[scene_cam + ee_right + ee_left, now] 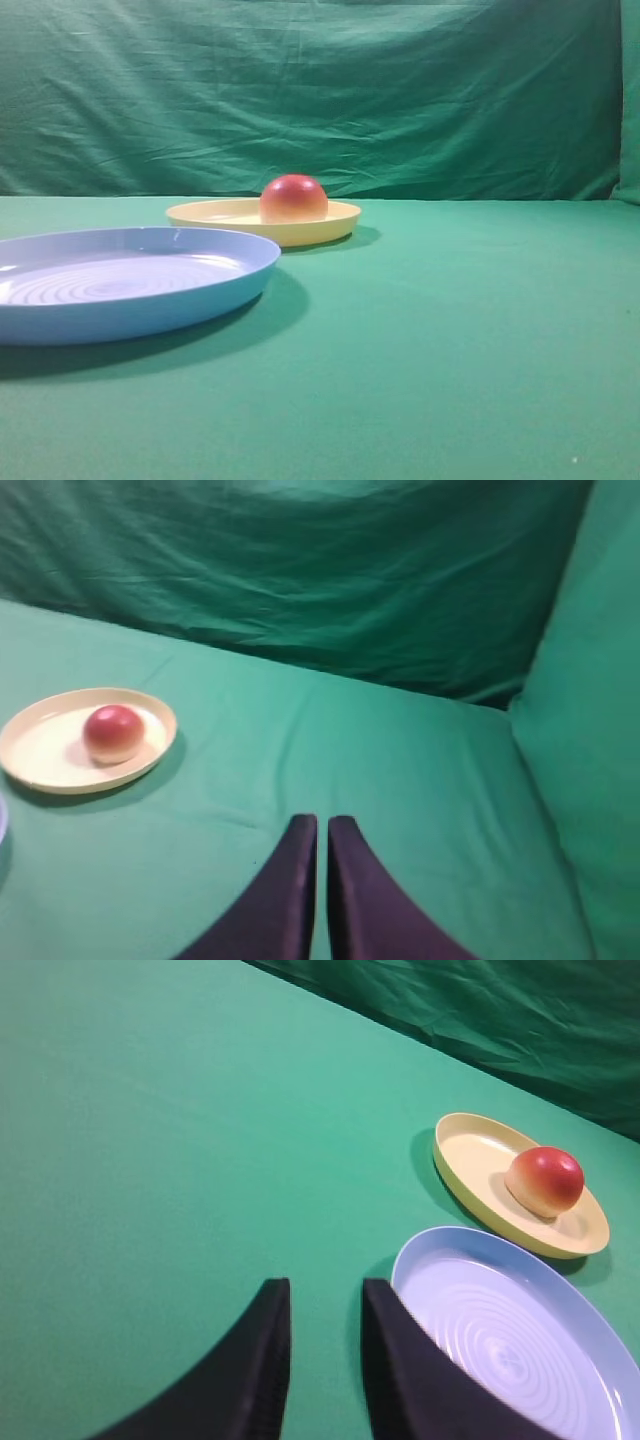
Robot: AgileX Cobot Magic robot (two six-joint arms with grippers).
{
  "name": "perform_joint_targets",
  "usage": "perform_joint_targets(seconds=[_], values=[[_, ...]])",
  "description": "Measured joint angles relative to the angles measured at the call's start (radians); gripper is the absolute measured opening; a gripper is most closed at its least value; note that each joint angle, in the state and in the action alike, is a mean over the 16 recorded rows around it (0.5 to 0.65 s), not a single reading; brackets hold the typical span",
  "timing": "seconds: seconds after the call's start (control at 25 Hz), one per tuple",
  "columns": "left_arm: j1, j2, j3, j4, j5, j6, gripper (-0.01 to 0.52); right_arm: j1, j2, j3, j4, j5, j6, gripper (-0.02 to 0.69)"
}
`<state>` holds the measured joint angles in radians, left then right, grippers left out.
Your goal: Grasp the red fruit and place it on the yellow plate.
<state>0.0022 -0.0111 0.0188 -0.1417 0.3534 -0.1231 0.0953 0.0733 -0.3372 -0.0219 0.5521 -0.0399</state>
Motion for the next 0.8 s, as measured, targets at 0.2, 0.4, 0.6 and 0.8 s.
perform_joint_targets(seconds=[0.2, 0.4, 0.6, 0.8], values=[[0.000, 0.000, 0.000, 0.000, 0.000, 0.000, 0.157, -0.053, -0.056, 0.175, 0.017, -0.099, 0.000, 0.000], [0.000, 0.000, 0.000, 0.000, 0.000, 0.000, 0.157, -0.063, -0.083, 0.296, 0.032, -0.152, -0.001, 0.000], [0.000, 0.000, 0.000, 0.000, 0.000, 0.000, 0.157, -0.063, -0.086, 0.351, 0.044, -0.164, -0.003, 0.000], [0.000, 0.000, 0.000, 0.000, 0.000, 0.000, 0.157, -0.063, -0.086, 0.360, 0.051, -0.164, -0.005, 0.000]])
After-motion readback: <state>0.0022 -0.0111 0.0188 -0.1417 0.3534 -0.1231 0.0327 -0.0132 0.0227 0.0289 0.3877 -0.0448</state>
